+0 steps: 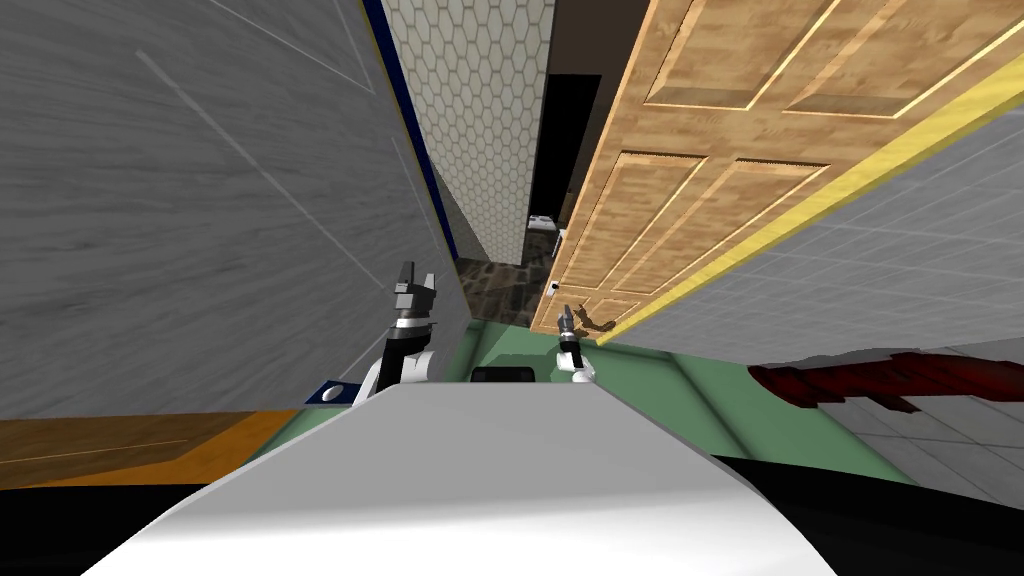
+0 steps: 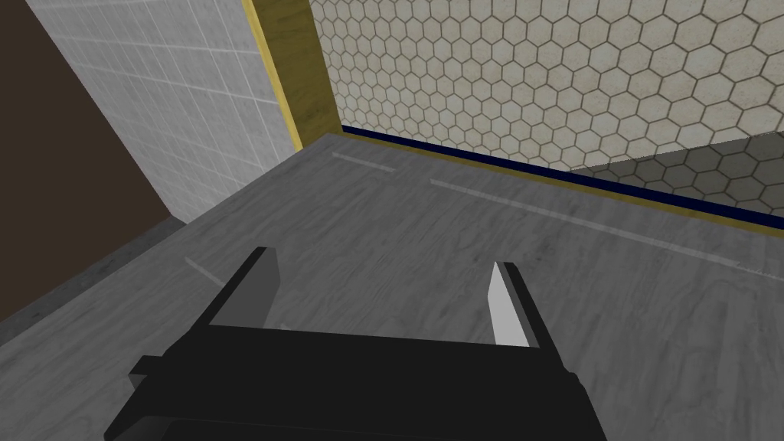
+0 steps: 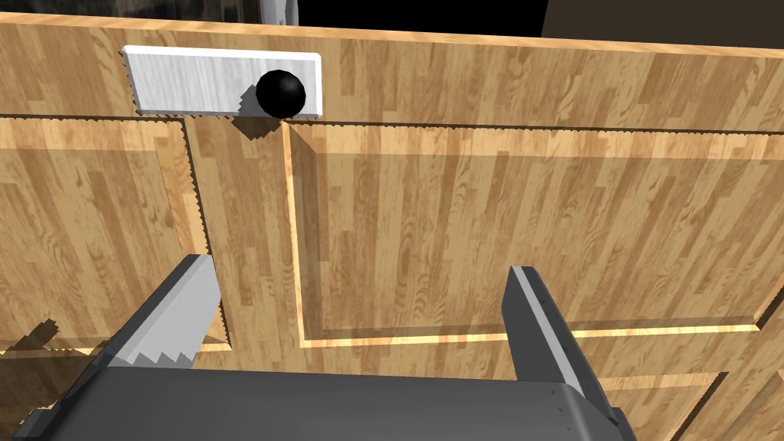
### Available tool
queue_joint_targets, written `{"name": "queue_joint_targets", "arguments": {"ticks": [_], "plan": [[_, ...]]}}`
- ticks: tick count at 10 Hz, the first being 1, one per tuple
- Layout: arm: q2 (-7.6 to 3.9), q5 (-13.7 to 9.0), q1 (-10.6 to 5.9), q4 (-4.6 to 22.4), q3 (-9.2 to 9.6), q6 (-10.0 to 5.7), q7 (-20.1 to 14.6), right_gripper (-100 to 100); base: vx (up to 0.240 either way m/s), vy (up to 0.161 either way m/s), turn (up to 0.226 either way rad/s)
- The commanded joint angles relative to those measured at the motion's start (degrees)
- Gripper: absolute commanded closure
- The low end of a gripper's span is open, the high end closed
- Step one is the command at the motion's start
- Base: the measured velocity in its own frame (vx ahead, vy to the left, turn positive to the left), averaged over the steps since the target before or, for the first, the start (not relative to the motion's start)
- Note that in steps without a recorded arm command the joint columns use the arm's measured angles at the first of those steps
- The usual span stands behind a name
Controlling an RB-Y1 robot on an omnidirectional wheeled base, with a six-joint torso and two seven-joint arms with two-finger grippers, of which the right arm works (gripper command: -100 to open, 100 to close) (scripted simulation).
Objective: Pull the door open
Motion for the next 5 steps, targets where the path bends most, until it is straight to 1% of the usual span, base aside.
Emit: {"name": "queue_joint_targets", "arguments": {"ticks": [1,5], "plan": [[-0.28,-0.25,-1.06,2.36,-0.22,-0.59,-0.14,-100,0.061,-0.008,0.012],[-0.71,-0.91,-3.61,8.32,-0.79,-1.96,-0.28,-100,0.088,-0.018,0.026]]}}
